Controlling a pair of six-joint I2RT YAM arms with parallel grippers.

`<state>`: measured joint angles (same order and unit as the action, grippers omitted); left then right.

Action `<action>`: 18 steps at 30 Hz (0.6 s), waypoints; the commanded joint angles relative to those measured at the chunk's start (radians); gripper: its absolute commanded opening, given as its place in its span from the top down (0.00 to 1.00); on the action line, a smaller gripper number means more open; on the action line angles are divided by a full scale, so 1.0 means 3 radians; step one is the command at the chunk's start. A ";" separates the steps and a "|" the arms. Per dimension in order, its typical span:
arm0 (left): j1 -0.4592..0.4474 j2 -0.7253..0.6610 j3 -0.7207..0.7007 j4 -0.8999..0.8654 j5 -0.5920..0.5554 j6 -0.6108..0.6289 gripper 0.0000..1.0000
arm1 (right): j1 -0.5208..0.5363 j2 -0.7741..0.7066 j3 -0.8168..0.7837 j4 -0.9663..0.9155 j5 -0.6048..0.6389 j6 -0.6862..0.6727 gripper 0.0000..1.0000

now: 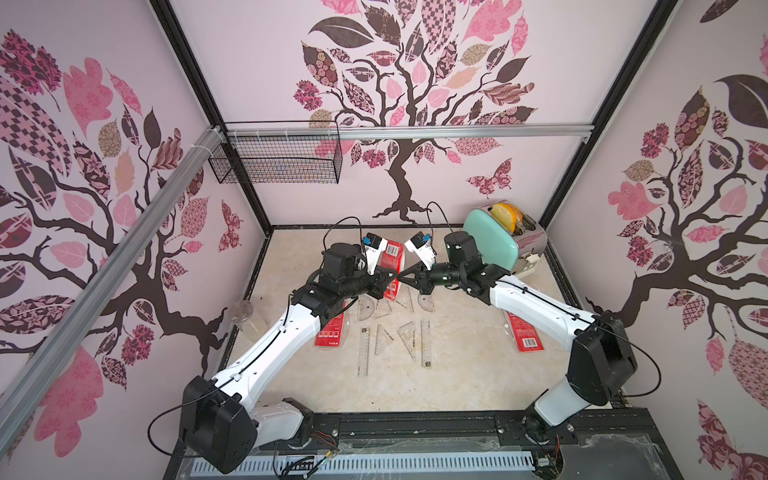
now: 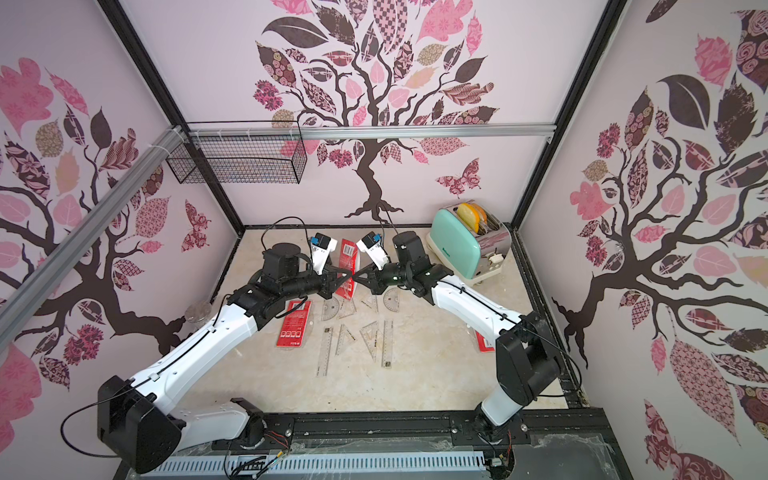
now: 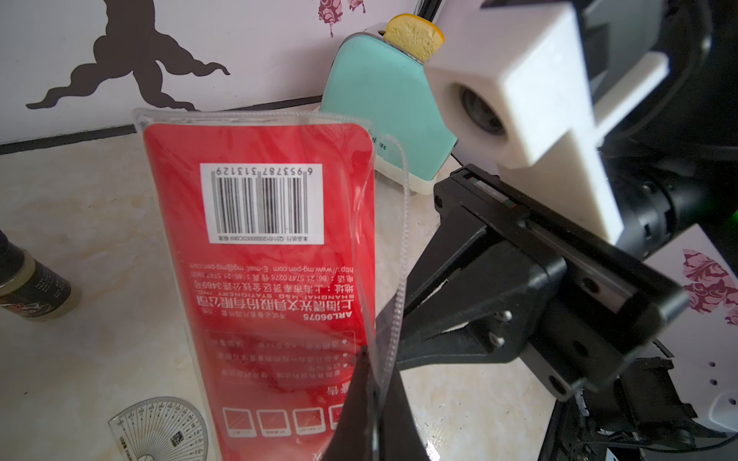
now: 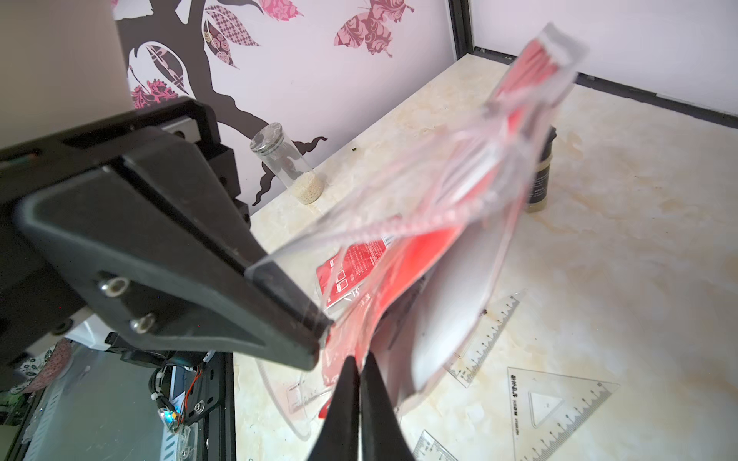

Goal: Open the ruler set and take out the ruler
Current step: Take out the ruler from the ruler set bag.

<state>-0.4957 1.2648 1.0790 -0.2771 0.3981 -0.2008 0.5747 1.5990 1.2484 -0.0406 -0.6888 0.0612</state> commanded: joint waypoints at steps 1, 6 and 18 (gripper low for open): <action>-0.0022 -0.0081 0.0086 0.0086 0.0087 0.0056 1.00 | -0.0027 -0.0029 0.0026 0.0064 0.0058 -0.0011 0.95; -0.0020 -0.0070 0.0082 0.0094 0.0087 0.0056 1.00 | -0.0028 -0.0103 -0.0020 0.0062 0.0019 -0.0027 0.74; -0.0029 -0.0085 0.0077 0.0110 0.0101 0.0041 1.00 | -0.0081 -0.0176 -0.0060 0.0161 0.0036 0.0051 0.73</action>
<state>-0.4969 1.2640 1.0790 -0.2691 0.4049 -0.2008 0.5568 1.5620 1.2293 -0.0139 -0.6838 0.0677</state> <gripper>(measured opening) 0.049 0.270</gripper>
